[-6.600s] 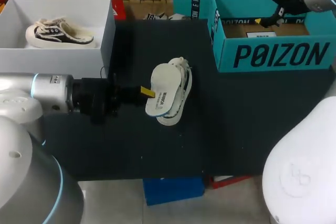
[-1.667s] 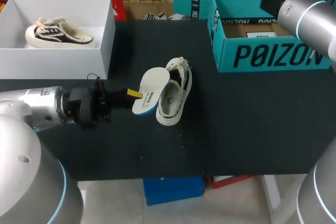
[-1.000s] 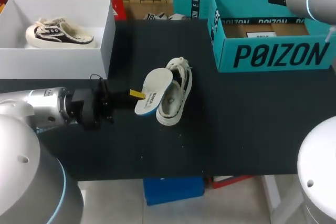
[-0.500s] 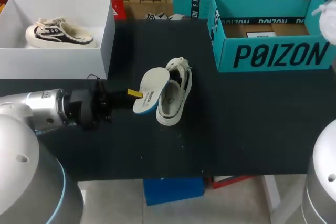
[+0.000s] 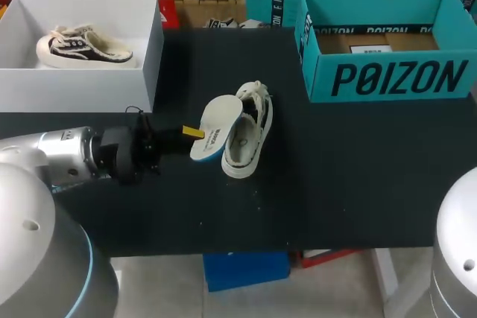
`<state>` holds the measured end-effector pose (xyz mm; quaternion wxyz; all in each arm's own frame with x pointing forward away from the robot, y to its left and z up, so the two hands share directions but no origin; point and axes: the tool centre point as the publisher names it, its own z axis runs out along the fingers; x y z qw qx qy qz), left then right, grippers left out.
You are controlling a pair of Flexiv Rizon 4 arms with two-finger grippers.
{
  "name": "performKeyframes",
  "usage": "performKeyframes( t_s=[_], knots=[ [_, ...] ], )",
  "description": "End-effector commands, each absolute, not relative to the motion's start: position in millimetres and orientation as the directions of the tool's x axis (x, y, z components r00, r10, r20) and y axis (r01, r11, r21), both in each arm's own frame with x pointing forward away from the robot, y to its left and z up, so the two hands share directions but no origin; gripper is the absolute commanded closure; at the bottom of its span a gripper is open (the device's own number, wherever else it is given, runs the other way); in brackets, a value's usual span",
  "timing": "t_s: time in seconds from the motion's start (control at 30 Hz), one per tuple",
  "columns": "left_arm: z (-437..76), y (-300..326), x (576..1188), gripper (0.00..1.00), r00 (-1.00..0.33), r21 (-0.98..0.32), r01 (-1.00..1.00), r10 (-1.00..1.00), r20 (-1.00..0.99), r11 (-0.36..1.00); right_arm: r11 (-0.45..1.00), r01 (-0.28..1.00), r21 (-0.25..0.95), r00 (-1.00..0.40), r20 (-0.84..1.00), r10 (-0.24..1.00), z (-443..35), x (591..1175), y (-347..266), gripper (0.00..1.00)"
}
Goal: Take the shoe out of the shoebox, open the shoe tongue, remove and reinsert the insole, then place the shoe into the shoebox
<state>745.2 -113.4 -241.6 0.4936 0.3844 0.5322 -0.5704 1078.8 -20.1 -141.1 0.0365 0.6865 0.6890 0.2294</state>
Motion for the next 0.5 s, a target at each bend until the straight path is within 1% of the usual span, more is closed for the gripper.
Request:
performKeyframes(
  t_s=[0.03,0.17,0.27,0.5],
  knots=[
    [-240.7,-112.7,743.6,1.0,-0.212,-0.223,0.973,-0.153,-0.965,0.06,0.185,0.774,-0.605,-0.06,0.221,0.973,-142.5,1088.6,-19.5,0.0],
    [-239.8,-110.2,745.1,1.0,-0.207,-0.218,0.974,-0.151,-0.967,0.065,0.16,0.759,-0.631,-0.047,0.193,0.98,-149.8,1074.5,-23.4,0.0],
    [-240.1,-109.3,746.3,1.0,-0.205,-0.216,0.974,-0.143,-0.968,0.067,0.122,0.769,-0.628,-0.042,0.14,0.989,-155.6,1056.7,-25.3,0.0],
    [-242.1,-113.0,748.2,1.0,-0.204,-0.213,0.975,-0.127,-0.971,0.061,0.058,0.827,-0.56,-0.01,0.088,0.996,-171.5,1005.2,-25.6,0.0]
  ],
)
